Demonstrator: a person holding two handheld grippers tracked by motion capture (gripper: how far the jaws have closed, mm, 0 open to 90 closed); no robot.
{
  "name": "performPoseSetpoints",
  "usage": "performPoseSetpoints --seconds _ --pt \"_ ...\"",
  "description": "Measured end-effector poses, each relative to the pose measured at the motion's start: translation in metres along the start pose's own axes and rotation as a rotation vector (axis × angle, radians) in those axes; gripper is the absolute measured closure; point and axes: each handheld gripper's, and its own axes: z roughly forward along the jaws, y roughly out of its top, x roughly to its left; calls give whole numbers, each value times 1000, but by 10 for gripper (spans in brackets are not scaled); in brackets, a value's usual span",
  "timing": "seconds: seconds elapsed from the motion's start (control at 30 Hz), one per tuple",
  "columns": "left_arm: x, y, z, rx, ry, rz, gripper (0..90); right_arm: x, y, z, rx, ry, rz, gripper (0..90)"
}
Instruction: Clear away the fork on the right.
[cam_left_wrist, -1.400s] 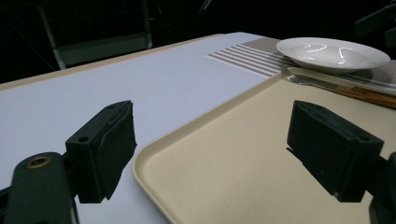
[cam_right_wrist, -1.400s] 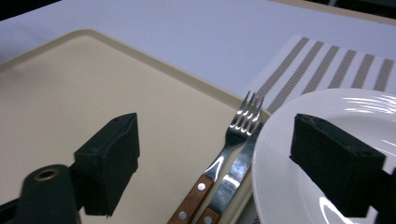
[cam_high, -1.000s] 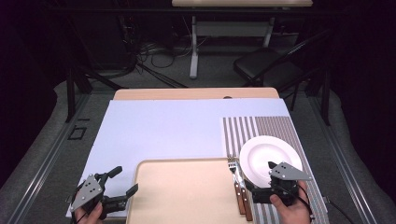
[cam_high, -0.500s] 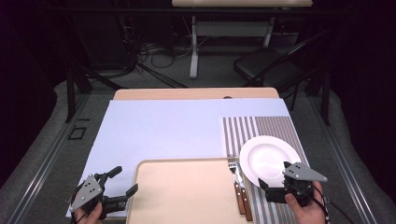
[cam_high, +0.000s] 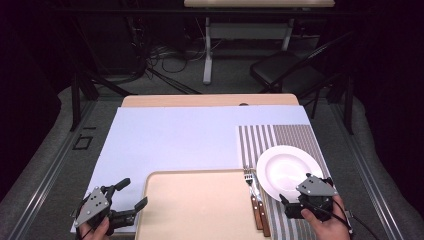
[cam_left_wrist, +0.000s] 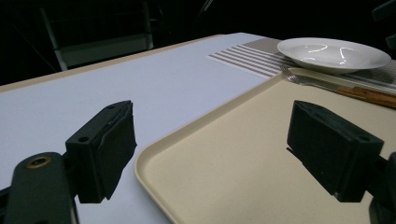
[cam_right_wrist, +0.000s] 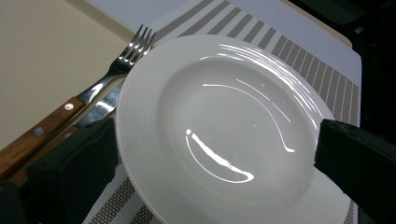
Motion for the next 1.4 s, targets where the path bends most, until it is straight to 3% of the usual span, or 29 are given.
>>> performPoseSetpoints --seconds 0.17,0.8,1.4 --pt "0 0 0 1 -1 2 157 2 -4 6 45 -8 -69 0" --pt "0 0 1 2 -6 0 157 8 -17 24 160 -7 -233 0" --pt "0 -1 2 3 -7 -1 158 6 -26 33 188 -77 -275 0"
